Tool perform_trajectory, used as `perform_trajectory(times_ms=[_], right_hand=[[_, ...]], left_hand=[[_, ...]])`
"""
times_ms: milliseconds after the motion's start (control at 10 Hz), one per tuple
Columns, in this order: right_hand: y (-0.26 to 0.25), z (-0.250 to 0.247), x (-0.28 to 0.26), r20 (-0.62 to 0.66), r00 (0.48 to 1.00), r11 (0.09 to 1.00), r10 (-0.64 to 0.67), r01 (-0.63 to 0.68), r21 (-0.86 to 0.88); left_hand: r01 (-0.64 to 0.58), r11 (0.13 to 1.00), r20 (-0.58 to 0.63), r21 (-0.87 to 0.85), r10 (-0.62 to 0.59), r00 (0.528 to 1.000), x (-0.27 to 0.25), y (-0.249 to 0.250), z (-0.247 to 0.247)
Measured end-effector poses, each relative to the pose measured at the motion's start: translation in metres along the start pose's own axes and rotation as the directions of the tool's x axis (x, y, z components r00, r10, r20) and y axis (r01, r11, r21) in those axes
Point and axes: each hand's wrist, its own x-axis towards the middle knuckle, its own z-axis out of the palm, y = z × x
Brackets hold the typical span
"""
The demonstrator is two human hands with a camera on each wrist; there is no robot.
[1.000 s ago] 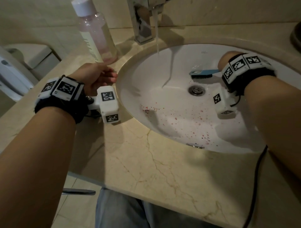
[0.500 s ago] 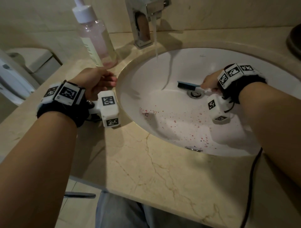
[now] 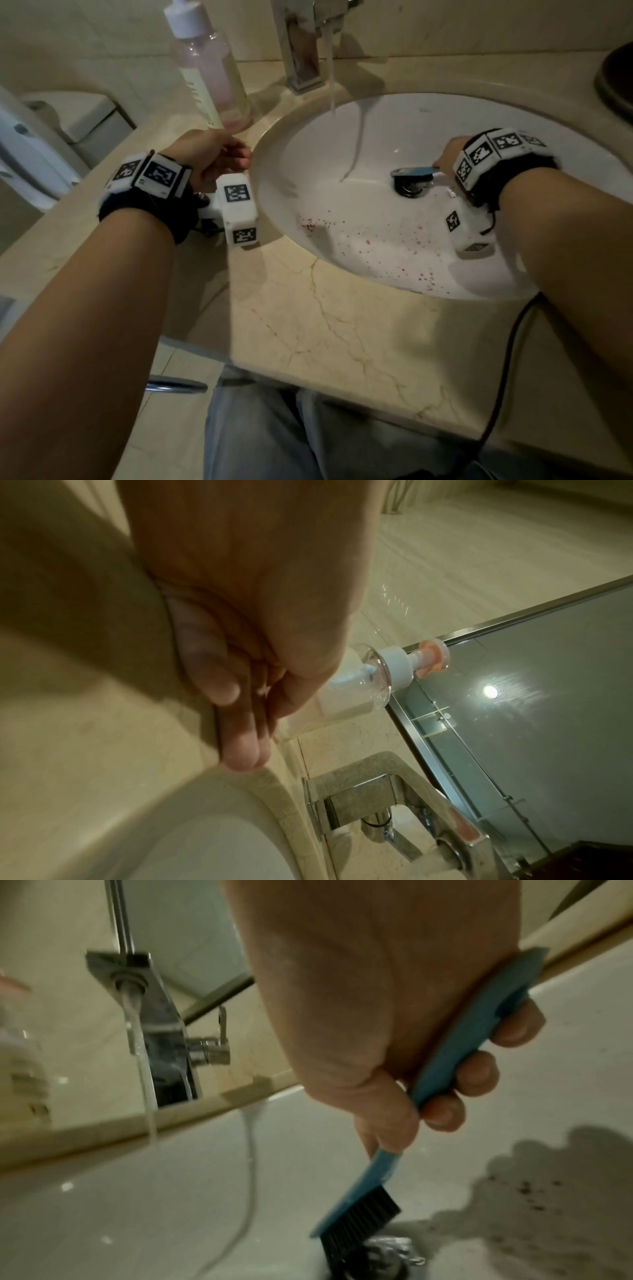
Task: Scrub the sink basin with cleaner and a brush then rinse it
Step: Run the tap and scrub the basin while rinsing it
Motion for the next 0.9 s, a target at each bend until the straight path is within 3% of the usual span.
perform_trajectory(times_ms=[100, 200, 300, 400, 500, 600, 700, 800, 900], right_hand=[[-0.009, 0.000, -0.005, -0.009, 0.997, 0.993, 0.083, -0.082, 0.089], [0.001, 0.021, 0.046, -0.022, 0.999, 0.998, 0.028, -0.027, 0.048], [0.025, 0.030, 0.069, 0.120, 0.992, 0.997, 0.037, -0.046, 0.067], [-0.006, -0.003, -0.019, 0.097, 0.993, 0.997, 0.074, -0.075, 0.012], [0.022, 0.009, 0.029, 0.003, 0.985, 0.973, 0.170, -0.169, 0.155], [0.031, 0.001, 0.047, -0.041, 0.992, 0.991, 0.122, -0.119, 0.064], [-0.004, -0.014, -0.034, -0.055, 0.972, 0.942, 0.230, -0.209, 0.262], [-0.005, -0.012, -0.025, 0.012, 0.982, 0.978, 0.186, -0.186, 0.093], [0.000, -0.009, 0.004, 0.006, 0.994, 0.993, 0.111, -0.112, 0.044]], left_hand=[[0.007, 1.000, -0.006, 0.005, -0.007, 1.000, 0.001, 0.000, -0.001], [0.022, 1.000, 0.001, 0.005, -0.022, 1.000, 0.003, 0.001, 0.000], [0.031, 0.999, -0.003, 0.013, -0.031, 1.000, 0.005, 0.001, 0.000], [0.052, 0.998, 0.003, 0.025, -0.052, 0.999, 0.008, 0.001, -0.001], [0.069, 0.997, 0.001, 0.042, -0.069, 0.998, 0.010, 0.002, 0.001], [0.071, 0.995, -0.003, 0.072, -0.071, 0.998, 0.011, 0.003, 0.007], [0.061, 0.996, -0.026, 0.061, -0.059, 0.998, 0.011, 0.004, 0.011], [0.063, 0.997, -0.030, 0.037, -0.062, 0.998, 0.012, 0.003, 0.010], [0.071, 0.994, -0.064, 0.080, -0.066, 0.996, 0.014, 0.002, 0.007]])
